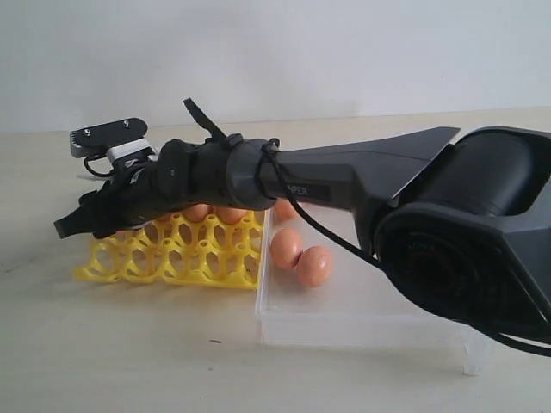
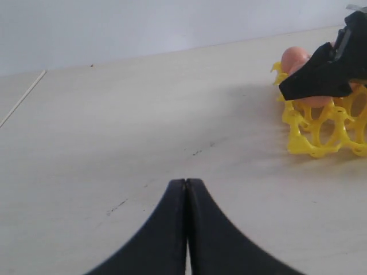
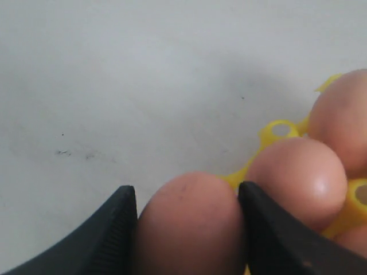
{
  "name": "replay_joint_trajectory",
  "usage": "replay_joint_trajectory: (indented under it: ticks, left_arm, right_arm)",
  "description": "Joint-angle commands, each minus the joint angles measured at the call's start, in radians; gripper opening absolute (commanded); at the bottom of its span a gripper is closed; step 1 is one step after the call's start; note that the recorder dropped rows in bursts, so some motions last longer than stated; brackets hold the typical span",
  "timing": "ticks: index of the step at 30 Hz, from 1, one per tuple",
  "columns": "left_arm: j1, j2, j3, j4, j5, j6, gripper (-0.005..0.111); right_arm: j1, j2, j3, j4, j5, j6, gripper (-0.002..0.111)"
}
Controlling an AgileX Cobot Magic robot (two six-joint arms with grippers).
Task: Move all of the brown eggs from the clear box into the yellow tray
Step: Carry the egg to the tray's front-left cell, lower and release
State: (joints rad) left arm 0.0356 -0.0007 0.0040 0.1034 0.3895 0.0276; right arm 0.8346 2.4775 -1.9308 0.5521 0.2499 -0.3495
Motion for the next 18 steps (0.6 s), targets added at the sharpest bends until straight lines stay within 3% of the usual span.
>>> replay_joint_trajectory:
  ticks: [1,18]
  left_arm:
    - [-0.006,0.001,-0.004,-0.002,-0.009,-0.005,0.000]
    - [-0.006,0.001,-0.004,-0.002,-0.009,-0.005,0.000]
  right_arm:
    - [-0.023,0.000,-0.007,-0.029,-0.012,0.011,0.000]
    - [-0.010,0.000,-0.023,-0.031,-0.044,0.037,0.000]
